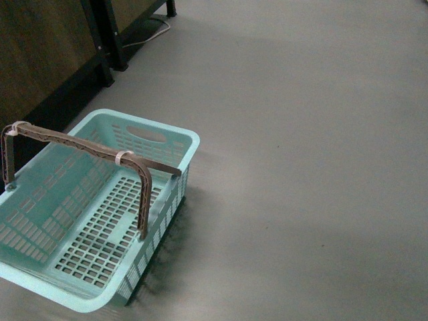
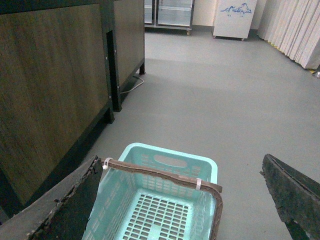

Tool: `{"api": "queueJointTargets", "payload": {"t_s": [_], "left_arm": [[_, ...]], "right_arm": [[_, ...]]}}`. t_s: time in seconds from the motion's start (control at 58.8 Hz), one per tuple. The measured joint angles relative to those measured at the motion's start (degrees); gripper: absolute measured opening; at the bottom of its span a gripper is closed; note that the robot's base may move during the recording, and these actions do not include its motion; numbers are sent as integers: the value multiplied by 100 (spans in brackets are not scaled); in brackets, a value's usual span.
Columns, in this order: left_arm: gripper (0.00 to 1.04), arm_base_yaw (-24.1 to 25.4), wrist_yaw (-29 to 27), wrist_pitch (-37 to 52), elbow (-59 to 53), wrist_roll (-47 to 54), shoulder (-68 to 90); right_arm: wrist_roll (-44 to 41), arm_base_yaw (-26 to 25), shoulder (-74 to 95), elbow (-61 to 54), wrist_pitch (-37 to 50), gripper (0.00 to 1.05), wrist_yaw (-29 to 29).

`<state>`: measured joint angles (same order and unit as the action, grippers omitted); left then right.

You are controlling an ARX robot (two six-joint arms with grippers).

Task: Pick mango and avocado into basket

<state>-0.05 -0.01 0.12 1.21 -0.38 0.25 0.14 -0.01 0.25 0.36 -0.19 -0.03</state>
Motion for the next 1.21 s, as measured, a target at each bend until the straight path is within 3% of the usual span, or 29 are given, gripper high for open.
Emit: {"api": "queueJointTargets", "payload": {"t_s": [0.544,0.663,0.748,0.918,1.037,1.207], "left_arm": [[97,-31,-92,-74,22,-66,48],[97,-507,-1290,-1729,774,-1829,1176],[97,-466,-1147,-1871,1054,-2959,1698],[97,540,87,-1008,1355,-4068,2583],[97,1523,1198,389,1311,-4789,4113],[97,1722,1281,2660,1460,-5727,7132]], "right_arm": [[0,0,0,0,0,97,-2],[0,0,0,0,0,97,-2],[2,0,0,0,0,97,-2],[0,0,0,0,0,97,0],[2,0,0,0,0,97,0],[0,0,0,0,0,97,0]]}}
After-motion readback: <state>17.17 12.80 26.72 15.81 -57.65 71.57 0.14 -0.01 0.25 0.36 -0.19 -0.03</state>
